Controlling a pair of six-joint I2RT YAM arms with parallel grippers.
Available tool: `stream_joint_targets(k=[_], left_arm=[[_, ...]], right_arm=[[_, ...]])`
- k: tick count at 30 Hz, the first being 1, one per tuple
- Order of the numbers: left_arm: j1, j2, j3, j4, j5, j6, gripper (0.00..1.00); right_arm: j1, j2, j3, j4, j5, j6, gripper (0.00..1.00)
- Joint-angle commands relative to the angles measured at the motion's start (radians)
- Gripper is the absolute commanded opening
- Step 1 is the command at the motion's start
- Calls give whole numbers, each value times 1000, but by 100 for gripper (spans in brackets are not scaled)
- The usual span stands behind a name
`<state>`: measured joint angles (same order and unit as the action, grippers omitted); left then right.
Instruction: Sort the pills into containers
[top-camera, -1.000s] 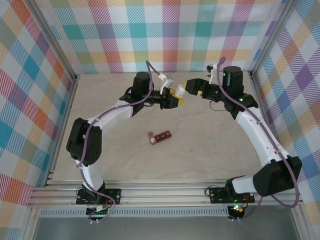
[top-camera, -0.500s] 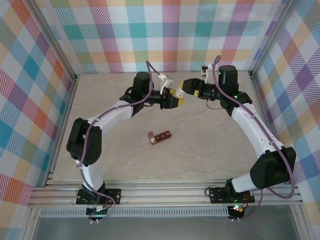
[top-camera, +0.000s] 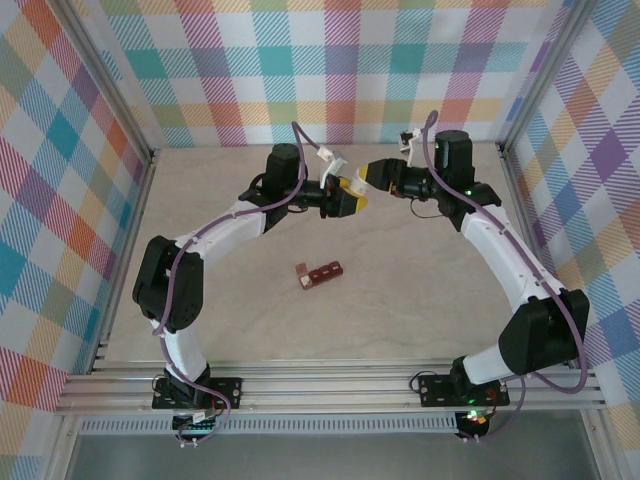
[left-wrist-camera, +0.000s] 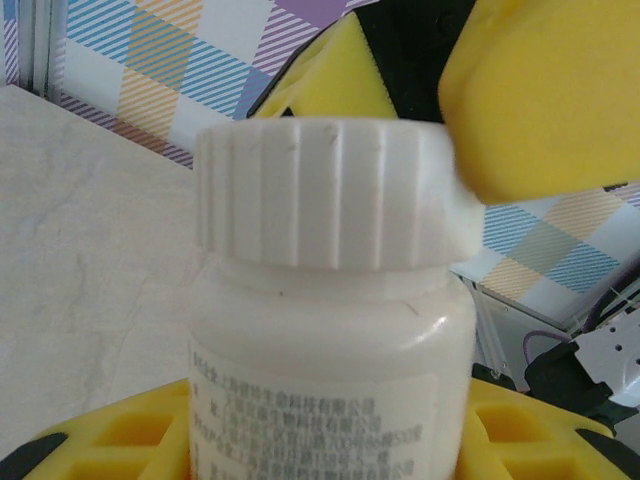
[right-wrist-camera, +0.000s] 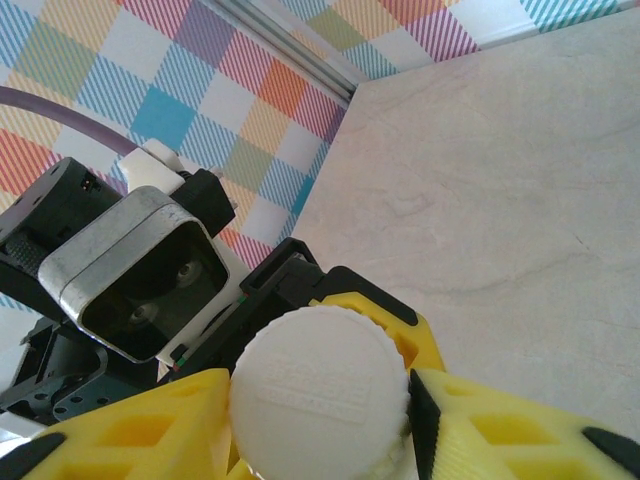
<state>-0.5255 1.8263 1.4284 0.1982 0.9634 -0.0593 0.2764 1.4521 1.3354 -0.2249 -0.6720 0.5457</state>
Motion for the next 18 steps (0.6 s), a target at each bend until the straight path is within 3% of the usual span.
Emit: stream_joint_targets(k=[1, 5, 10, 14, 18], left_arm=[[4, -5, 15, 49, 23, 1, 0], [4, -5, 15, 59, 19, -7, 0], [2, 1, 15, 63, 13, -11, 0], [1, 4, 15, 60, 11, -11, 0], [1, 8, 16, 52, 9, -7, 0]], right_arm=[[21, -4, 2, 21, -2, 1, 46], [70, -41, -41, -9, 153, 24, 40], [203, -78, -74, -129, 554, 123, 39], [251, -76, -99, -125, 664, 198, 41], [258, -62, -66, -131, 651, 187, 44]])
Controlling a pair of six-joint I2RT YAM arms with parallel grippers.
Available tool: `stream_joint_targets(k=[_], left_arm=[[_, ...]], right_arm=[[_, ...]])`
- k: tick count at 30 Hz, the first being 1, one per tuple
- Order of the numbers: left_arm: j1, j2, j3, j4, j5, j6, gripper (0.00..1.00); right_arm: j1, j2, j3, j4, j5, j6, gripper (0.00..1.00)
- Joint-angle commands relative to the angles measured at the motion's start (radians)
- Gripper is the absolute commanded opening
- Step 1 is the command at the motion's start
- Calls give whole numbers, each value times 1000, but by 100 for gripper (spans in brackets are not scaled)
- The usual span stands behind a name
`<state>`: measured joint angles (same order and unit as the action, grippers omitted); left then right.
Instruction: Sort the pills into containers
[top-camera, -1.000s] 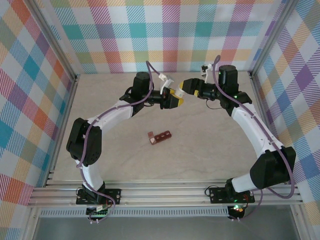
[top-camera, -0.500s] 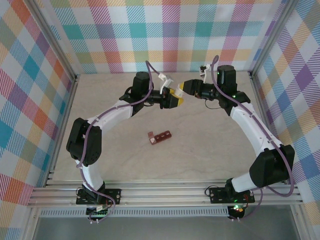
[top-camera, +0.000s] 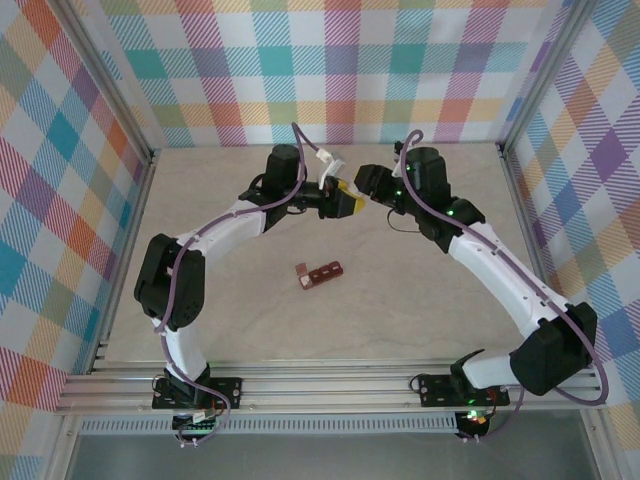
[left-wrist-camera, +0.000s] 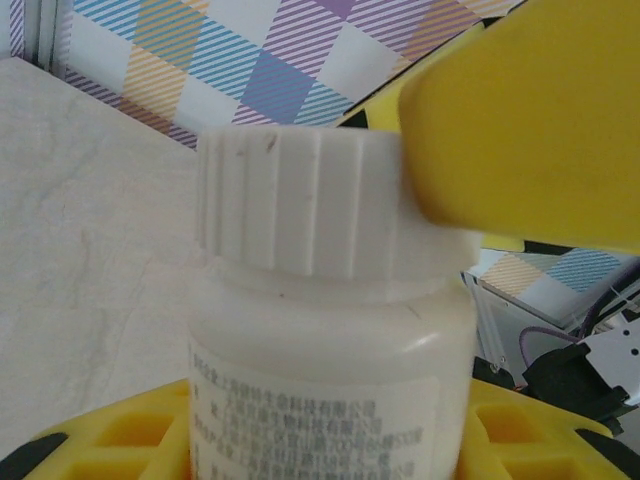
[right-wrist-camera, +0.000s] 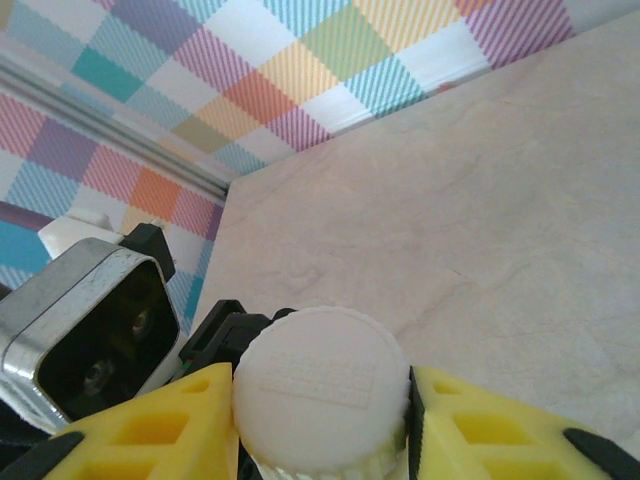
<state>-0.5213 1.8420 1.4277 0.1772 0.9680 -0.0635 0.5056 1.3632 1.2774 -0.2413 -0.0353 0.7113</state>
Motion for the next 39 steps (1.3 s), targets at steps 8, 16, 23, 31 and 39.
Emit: stream_joint_targets(k=[8, 16, 23, 31, 39], left_arm=[[-2, 1, 28, 71, 5, 7, 0], [-1, 11, 51, 96, 24, 20, 0], [-2, 29, 83, 178, 56, 14, 0], [-6, 52, 94, 278, 36, -24, 0], [-8, 75, 101, 352, -9, -35, 0]], right_arm=[[-18, -12, 119, -178, -103, -90, 68], [-134, -142, 65, -134, -280, -202, 82], [-210, -116, 83, -63, -395, -237, 82], [-218, -71, 148, -106, -382, -245, 82], [-224, -39, 227, -181, -370, -238, 82]])
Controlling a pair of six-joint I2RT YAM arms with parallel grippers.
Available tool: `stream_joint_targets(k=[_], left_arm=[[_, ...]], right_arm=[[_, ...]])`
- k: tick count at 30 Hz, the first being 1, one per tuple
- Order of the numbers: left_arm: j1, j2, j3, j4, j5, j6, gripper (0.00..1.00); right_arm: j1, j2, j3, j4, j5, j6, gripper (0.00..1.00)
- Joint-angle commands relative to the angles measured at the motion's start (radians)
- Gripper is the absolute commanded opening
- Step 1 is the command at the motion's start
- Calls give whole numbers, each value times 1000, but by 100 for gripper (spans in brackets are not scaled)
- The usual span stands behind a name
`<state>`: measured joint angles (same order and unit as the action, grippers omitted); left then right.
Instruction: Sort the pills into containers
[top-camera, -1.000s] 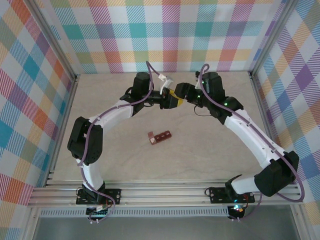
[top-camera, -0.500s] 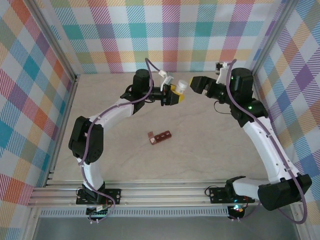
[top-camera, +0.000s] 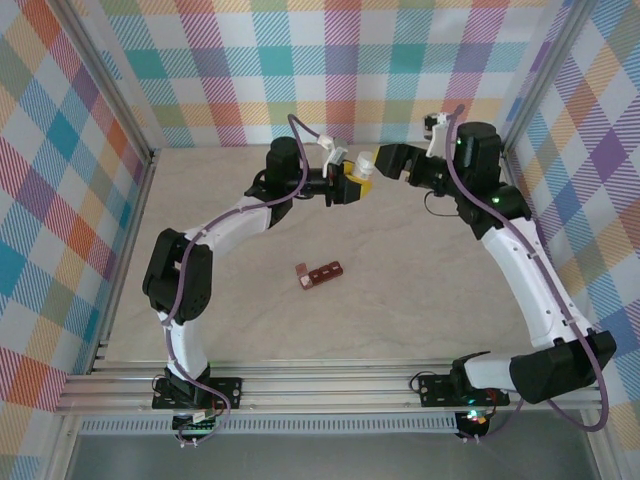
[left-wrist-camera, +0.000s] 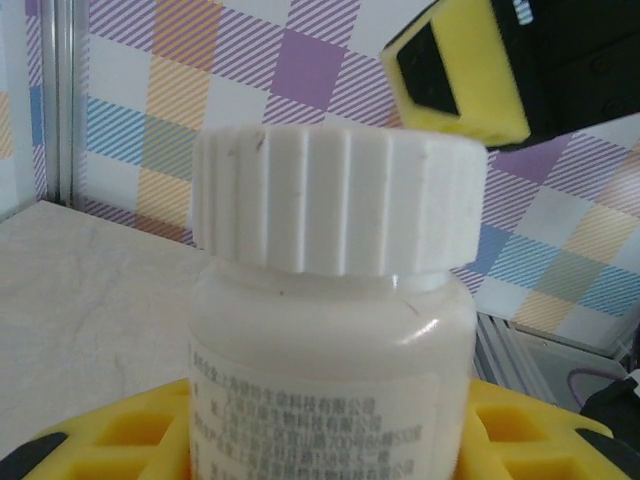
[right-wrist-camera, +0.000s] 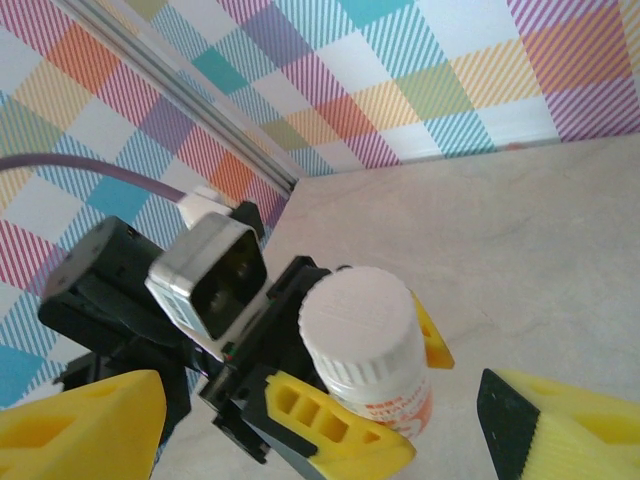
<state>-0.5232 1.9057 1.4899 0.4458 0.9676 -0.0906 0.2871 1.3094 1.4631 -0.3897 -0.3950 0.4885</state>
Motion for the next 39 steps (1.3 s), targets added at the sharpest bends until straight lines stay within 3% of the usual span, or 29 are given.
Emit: stream_joint_targets(k=[1, 15, 27, 39], left_arm=[[-6, 16, 44, 86, -11, -5, 0], [-8, 22, 0, 171, -44, 28, 0], [-2, 30, -53, 198, -30, 47, 0], [3, 41, -64, 224, -11, 32, 0]], right_arm=[[-5, 16, 50, -39, -13, -21, 83], [-5, 57, 98, 17, -85, -104, 83], [-5, 114, 97, 60, -62, -182, 83], [-3, 204, 116, 52, -99, -164, 83]])
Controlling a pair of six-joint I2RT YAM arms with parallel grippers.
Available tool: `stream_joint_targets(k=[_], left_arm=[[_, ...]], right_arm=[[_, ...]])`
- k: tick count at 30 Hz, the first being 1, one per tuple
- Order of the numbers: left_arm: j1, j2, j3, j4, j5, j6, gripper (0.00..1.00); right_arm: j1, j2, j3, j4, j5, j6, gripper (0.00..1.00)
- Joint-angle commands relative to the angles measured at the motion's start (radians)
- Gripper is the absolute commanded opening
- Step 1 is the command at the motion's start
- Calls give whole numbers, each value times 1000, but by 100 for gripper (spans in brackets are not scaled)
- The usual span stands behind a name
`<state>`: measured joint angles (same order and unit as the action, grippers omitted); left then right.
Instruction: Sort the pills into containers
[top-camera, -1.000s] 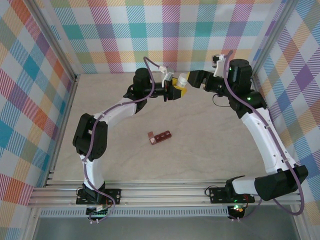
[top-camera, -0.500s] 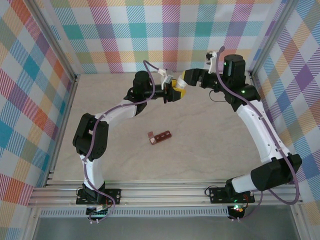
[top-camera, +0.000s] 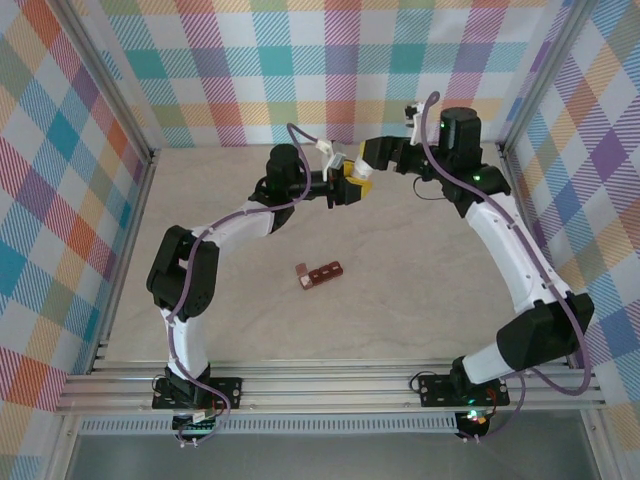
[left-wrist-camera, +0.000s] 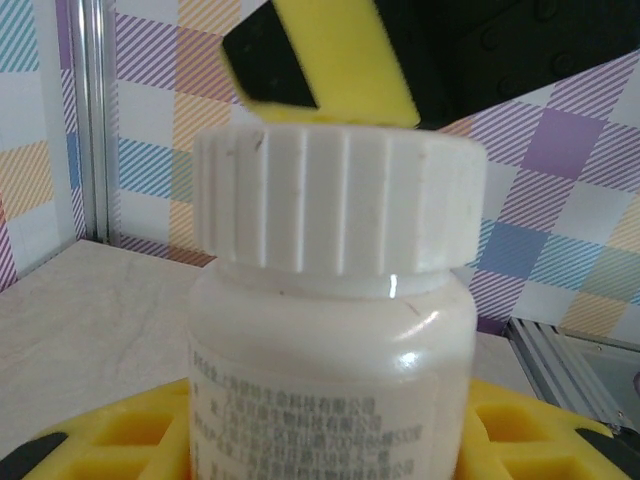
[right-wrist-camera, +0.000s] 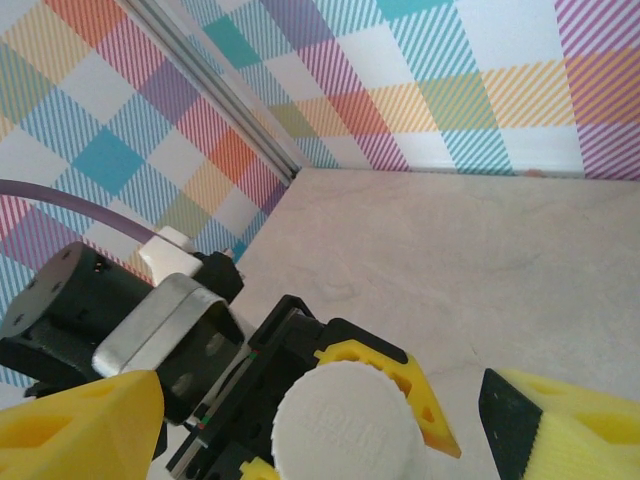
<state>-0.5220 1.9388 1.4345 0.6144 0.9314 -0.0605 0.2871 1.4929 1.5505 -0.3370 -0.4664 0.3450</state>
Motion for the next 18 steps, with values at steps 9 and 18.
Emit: stream_joint_targets(k=[9, 18], left_arm=[[4, 4, -11, 61, 29, 2, 0], [4, 3, -11, 48, 31, 10, 0]], right_arm=[[-1, 53, 43, -32, -41, -26, 76], [10, 72, 46, -48, -45, -41, 66]])
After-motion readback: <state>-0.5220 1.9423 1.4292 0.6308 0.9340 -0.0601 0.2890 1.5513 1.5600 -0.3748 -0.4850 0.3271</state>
